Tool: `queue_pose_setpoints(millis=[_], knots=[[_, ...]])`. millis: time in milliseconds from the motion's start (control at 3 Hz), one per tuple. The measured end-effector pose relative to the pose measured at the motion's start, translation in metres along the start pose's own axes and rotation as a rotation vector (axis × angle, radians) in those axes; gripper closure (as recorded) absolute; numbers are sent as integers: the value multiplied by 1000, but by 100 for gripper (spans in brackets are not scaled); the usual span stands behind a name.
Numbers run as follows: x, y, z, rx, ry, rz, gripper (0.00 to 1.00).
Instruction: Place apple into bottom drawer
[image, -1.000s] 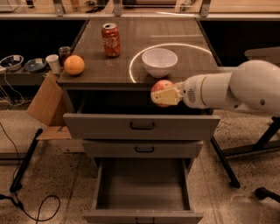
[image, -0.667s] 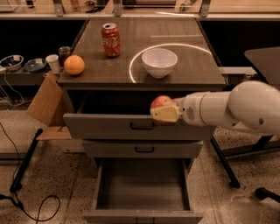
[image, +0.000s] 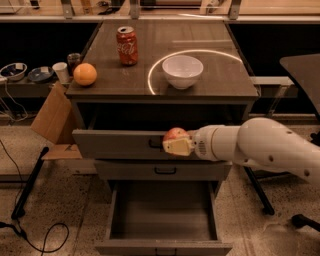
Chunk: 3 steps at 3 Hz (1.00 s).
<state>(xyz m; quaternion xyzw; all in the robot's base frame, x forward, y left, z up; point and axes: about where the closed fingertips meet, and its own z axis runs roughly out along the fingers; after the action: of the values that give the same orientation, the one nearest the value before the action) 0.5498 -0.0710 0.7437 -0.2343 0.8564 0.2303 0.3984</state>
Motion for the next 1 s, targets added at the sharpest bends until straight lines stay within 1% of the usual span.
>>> queue_pose_setpoints(millis=[333,667,1000], knots=[[20,-4,32,28,0,22,100],[36,-5,58,33,9,37,100],[50,-9,70,49,40,83,100]])
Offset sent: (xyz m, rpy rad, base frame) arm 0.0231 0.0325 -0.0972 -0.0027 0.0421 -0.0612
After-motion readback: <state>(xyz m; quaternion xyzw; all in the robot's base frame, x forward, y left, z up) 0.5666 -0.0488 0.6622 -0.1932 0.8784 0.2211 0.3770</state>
